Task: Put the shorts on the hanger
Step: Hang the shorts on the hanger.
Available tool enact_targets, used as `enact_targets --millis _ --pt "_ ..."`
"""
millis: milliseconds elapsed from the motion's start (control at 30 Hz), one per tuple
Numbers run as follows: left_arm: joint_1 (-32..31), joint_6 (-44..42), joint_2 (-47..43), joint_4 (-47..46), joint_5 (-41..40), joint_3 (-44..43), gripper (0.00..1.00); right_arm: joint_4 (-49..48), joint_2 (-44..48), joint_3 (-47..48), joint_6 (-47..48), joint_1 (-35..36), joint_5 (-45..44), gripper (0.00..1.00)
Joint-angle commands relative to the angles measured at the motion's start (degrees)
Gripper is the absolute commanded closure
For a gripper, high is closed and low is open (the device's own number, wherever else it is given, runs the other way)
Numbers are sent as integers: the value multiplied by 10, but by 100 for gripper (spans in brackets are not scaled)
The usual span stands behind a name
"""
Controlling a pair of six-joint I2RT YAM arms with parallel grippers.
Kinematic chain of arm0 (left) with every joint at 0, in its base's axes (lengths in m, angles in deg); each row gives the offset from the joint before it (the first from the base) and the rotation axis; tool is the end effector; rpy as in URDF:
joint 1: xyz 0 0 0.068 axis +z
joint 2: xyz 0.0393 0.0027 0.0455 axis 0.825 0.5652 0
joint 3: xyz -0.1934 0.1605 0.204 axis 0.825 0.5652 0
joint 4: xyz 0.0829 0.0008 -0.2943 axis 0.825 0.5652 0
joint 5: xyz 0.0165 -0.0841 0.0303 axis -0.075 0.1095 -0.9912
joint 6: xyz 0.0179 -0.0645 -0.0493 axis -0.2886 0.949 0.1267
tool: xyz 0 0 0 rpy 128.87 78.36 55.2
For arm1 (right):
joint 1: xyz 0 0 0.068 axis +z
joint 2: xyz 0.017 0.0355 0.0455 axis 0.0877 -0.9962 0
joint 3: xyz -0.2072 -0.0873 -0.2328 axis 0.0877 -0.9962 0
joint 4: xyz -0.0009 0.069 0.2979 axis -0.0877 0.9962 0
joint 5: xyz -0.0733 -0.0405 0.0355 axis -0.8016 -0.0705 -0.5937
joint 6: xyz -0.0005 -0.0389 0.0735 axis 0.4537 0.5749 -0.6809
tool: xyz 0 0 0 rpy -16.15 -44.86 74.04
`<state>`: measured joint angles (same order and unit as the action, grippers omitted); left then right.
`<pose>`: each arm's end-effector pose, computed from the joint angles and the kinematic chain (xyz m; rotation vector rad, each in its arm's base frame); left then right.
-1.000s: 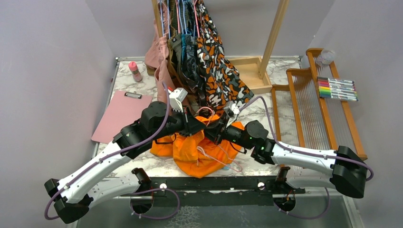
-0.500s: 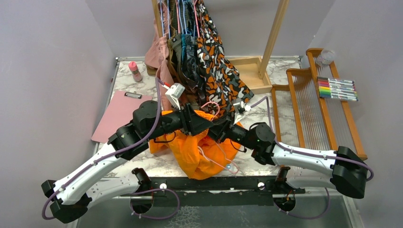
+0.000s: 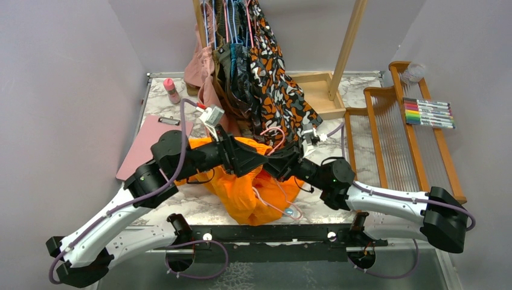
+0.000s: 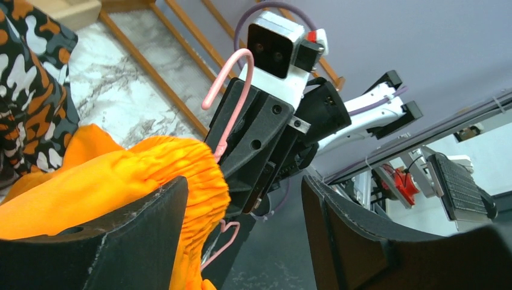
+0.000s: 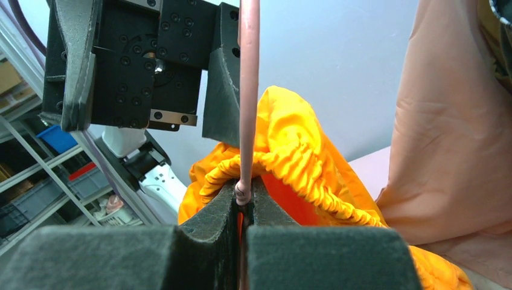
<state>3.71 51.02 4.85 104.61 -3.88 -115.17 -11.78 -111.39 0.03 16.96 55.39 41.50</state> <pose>0.1107 -0.1684 0.4779 0.3940 1.7561 -1.3861 0.1314 0.2553 0.3502 -0.4377 1.1709 1.5535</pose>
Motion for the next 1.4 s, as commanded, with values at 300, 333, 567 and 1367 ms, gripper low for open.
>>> enact_targets --millis 300,333,567,1367 --pt "-2 -80 -101 -9 -50 -50 22 -60 67 -7 0 5 2 99" --pt "-2 -87 -108 -8 -58 -52 22 -58 73 -9 2 5 1 99" --pt "-2 -153 -182 25 -151 -42 27 14 145 -8 42 5 -13 99" --pt "-2 -348 -228 108 -298 50 38 242 365 -5 133 5 -52 99"
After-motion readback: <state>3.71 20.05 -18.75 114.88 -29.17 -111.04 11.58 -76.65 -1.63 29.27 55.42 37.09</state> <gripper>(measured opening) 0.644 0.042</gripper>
